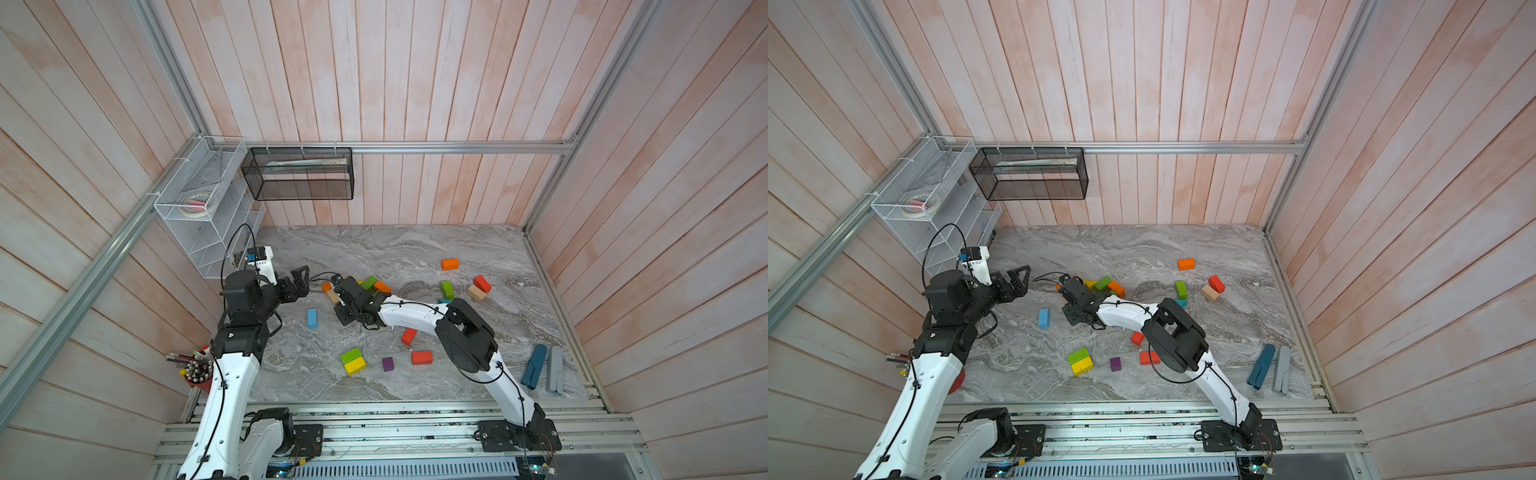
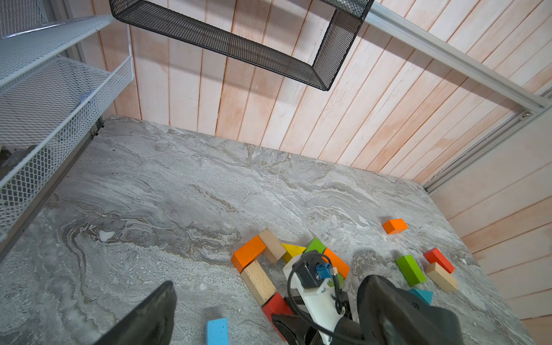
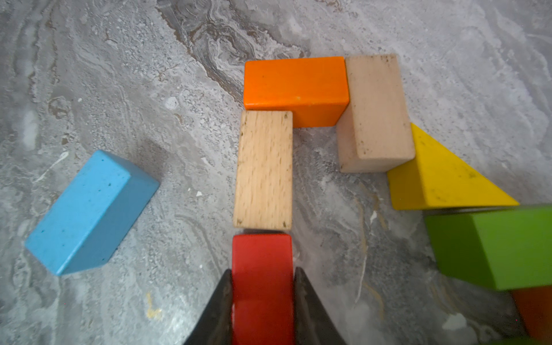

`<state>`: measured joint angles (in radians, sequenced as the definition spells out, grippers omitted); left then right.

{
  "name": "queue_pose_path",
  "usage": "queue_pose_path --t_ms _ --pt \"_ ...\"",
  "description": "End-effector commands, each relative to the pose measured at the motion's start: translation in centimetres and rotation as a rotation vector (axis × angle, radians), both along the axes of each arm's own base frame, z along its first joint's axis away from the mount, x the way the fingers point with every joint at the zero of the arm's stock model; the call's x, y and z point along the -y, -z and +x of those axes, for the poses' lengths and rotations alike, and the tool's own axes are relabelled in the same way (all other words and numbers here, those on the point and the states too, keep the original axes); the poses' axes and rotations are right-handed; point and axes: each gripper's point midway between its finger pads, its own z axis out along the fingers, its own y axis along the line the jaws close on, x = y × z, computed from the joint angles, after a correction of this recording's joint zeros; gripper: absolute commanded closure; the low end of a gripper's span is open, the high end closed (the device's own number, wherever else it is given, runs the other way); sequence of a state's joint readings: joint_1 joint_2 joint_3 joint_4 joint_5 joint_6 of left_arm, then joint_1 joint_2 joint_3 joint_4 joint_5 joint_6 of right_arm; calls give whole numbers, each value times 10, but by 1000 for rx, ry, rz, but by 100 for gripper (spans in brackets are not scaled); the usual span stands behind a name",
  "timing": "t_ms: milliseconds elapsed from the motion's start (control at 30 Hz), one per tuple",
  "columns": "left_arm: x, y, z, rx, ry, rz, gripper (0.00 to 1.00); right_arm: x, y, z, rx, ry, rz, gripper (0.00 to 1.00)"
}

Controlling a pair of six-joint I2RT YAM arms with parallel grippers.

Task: Assemble a heart with building blocks
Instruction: Assemble the building block at the center of the board.

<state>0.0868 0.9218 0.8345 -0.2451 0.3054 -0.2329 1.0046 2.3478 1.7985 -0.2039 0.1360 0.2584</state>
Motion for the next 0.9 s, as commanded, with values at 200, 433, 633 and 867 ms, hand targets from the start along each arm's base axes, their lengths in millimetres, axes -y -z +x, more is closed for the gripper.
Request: queue_pose_path --t_ms 200,433,633,867 --pt "-3 2 1 -2 -14 0 0 -2 9 0 -10 3 -22 63" --pt "-4 4 1 -7 -15 1 0 -4 -5 2 15 -6 3 51" --pt "-2 15 1 -49 -8 -7 0 -5 -33 -6 54 -59 71 41" --pt "-6 54 6 -230 -44 -46 0 24 -77 -27 158 -119 170 35"
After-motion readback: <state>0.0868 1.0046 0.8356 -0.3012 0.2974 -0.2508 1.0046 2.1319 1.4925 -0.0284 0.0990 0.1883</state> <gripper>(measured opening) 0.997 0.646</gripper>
